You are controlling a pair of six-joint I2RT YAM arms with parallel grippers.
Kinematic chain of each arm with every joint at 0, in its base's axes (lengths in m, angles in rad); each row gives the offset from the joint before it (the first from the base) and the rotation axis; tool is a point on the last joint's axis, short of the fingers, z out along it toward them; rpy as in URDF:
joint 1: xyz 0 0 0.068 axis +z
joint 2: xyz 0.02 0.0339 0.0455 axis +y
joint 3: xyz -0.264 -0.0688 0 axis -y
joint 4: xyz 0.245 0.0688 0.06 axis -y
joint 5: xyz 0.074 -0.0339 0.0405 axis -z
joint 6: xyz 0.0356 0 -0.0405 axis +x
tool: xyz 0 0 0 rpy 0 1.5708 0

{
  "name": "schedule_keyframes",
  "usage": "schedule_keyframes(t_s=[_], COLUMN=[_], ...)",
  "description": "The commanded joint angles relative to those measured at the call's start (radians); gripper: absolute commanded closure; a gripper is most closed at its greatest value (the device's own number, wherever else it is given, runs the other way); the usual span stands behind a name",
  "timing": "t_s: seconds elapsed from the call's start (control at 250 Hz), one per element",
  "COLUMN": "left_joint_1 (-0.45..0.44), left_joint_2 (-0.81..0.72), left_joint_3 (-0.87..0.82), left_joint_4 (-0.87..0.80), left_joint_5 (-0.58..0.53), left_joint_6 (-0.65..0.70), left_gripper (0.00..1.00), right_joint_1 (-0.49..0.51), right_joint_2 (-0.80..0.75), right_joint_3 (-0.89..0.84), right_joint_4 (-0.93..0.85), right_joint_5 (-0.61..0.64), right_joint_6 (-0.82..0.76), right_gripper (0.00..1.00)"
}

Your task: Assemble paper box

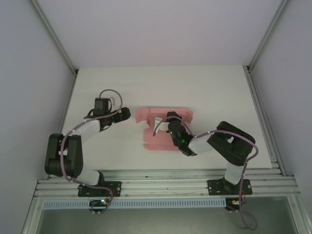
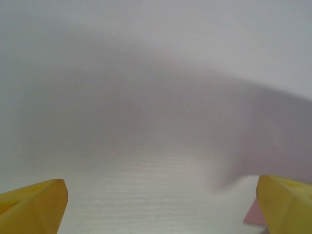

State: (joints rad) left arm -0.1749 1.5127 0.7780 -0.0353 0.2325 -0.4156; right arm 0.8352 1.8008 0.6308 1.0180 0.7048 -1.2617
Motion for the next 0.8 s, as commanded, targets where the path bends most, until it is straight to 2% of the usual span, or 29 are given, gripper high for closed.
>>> schedule_keyframes(t_s=[0.0,0.16,0.304,0.383,0.543,0.795], left_joint_1=[0.005,-0.008,-0.054,-0.083,-0.14,-0.208], left_joint_2=[0.051,0.124,0.165,0.181,0.163,0.112], left_joint_3=[0.057,0.109,0.151,0.169,0.129,0.055], left_joint_4=[0.059,0.072,0.042,0.024,0.048,0.09], left_joint_5=[0.042,0.129,0.134,0.176,0.23,0.255], left_joint_6=[-0.013,0.005,0.055,0.086,0.115,0.109], left_gripper=[0.0,0.0,0.0,0.0,0.0,0.0], right_joint_1=[0.018,0.03,0.031,0.031,0.031,0.032], right_joint_2=[0.022,0.033,0.022,0.014,0.005,0.009], right_joint_3=[-0.022,-0.029,-0.027,-0.018,-0.011,-0.002], right_joint_4=[0.106,0.115,0.123,0.088,0.077,0.056], right_joint_5=[0.044,0.068,0.068,0.067,0.072,0.081], right_joint_6=[-0.011,-0.003,0.013,0.027,0.048,0.063], right_gripper=[1.0,1.0,1.0,1.0,1.0,1.0])
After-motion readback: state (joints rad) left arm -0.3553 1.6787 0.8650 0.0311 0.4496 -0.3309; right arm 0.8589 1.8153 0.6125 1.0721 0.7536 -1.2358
